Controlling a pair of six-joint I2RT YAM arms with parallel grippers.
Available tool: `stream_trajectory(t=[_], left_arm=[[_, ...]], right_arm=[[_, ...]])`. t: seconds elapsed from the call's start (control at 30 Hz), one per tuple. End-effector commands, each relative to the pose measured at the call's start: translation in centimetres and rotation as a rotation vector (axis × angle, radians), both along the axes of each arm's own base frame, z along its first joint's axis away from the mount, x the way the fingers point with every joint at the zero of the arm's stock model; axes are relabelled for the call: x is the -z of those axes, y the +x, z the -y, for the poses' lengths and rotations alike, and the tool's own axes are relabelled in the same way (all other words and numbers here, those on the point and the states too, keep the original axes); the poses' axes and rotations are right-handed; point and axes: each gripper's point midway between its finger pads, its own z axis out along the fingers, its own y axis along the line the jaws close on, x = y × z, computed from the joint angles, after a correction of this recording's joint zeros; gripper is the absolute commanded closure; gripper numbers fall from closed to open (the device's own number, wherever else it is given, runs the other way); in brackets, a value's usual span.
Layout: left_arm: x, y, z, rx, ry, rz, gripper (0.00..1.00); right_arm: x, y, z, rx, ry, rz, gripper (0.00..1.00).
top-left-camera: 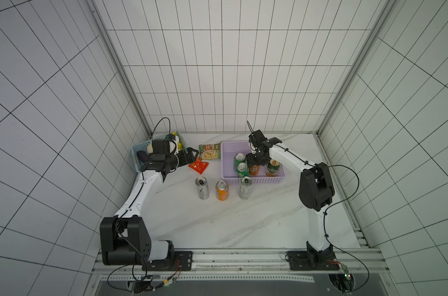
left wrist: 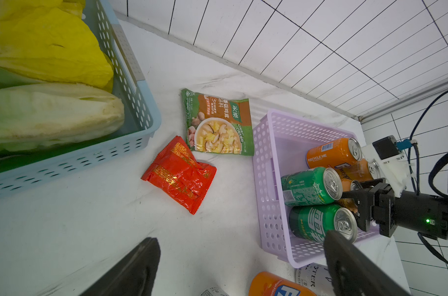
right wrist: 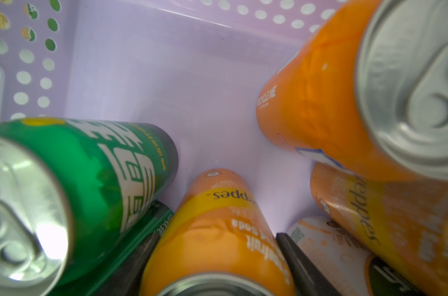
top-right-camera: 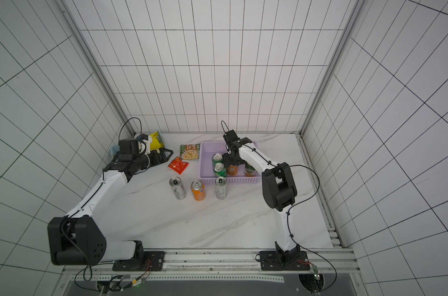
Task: Take out the drinks from the basket
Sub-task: Pick up the drink from the basket.
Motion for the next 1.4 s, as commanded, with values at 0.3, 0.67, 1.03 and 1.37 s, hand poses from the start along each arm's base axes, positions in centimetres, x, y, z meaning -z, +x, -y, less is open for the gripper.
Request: stream_trajectory(t=[0.3,0.67,1.03,1.37], left_arm=[[-1.2,0.4,-0.2,0.001,-0.002,0.032,0.02],[-1.2,0.4,-0.2,0.001,-0.001,0.033,0.02],[-1.2,0.4,-0.3,0.000,0.001,0.032,0.02],[-1.4,0.4,-0.3,0.000,0.003,0.036,0.02]], right_arm=[[-4.7,-0.1,0.6,-0.009,-0.008,0.078,0.34],[-8.9,-1.0,1.3,-0.014,0.022,0.143,0.34],[-13.5,-3.4,1.4,-0.038,0.053,0.212,0.34],[-16.7,-5.9,1.3,-0.057,0.078,0.263,0.34]])
